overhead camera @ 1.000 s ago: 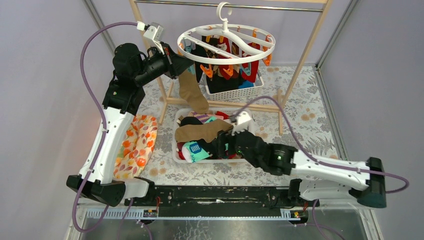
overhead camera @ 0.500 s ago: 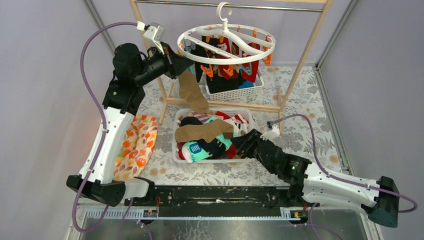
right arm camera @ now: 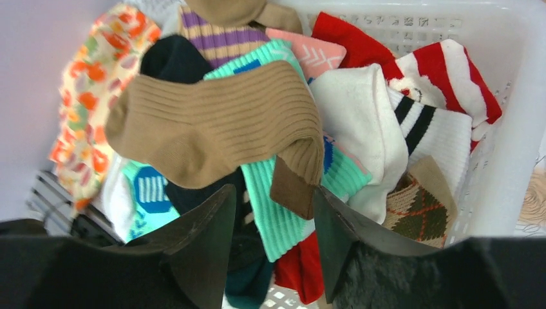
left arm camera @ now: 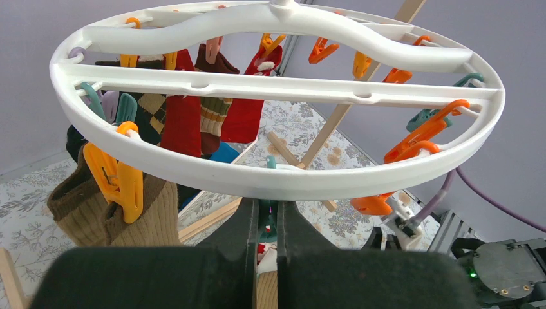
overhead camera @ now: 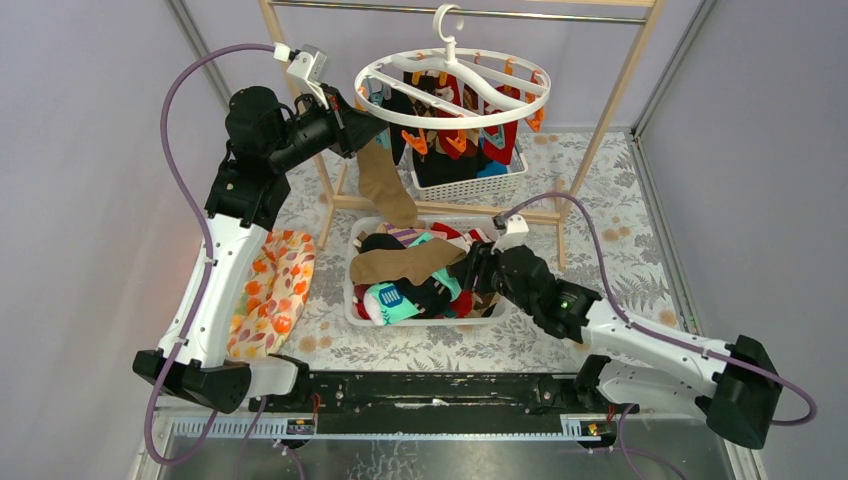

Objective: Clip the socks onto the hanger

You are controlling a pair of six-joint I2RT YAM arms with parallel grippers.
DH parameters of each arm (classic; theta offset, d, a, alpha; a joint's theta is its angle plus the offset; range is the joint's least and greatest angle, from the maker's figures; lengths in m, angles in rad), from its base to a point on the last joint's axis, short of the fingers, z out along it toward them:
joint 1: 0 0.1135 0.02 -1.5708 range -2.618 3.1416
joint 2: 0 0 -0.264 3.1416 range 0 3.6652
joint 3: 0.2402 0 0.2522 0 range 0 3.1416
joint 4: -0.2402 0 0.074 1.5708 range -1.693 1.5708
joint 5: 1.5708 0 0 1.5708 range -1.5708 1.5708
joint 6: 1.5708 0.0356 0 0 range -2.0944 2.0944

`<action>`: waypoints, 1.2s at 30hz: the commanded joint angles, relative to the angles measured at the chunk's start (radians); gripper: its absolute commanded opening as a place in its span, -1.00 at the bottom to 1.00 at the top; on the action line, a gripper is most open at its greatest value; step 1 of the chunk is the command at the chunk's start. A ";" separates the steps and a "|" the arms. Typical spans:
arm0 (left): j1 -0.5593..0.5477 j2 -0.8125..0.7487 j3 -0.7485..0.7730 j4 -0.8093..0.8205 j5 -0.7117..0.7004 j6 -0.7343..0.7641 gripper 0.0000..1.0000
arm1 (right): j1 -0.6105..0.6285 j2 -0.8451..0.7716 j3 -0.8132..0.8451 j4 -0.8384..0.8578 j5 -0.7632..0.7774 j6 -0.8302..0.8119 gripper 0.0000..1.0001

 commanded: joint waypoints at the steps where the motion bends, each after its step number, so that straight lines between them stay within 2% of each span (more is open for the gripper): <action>1: 0.007 -0.002 0.009 0.034 0.021 0.002 -1.00 | -0.011 0.045 0.049 0.022 -0.050 -0.150 0.07; 12: 0.007 -0.001 0.008 0.030 0.024 -0.003 -1.00 | -0.030 0.104 0.031 0.057 -0.057 -0.265 -0.06; 17: 0.008 -0.004 0.006 0.029 0.021 0.005 -1.00 | -0.039 0.128 0.031 0.114 -0.109 -0.306 -0.44; 22: 0.007 -0.006 0.007 0.021 0.014 0.015 -1.00 | -0.039 0.065 0.082 0.068 -0.161 -0.359 -0.99; 23: 0.007 -0.007 0.007 0.020 0.014 0.015 -1.00 | -0.039 0.042 0.091 0.052 -0.168 -0.375 -1.00; 26: 0.007 -0.008 0.008 0.020 0.015 0.014 -1.00 | -0.039 -0.006 0.161 -0.067 -0.179 -0.441 -1.00; 31: 0.007 -0.014 0.007 0.020 0.006 0.020 -1.00 | -0.036 0.007 0.369 -0.401 -0.109 -0.595 -1.00; 34: 0.007 -0.023 0.008 0.020 0.007 0.014 -1.00 | 0.016 0.022 0.480 -0.553 0.035 -0.713 -1.00; 36: 0.007 -0.029 0.007 0.021 0.007 0.012 -1.00 | 0.102 0.012 0.517 -0.602 0.184 -0.800 -1.00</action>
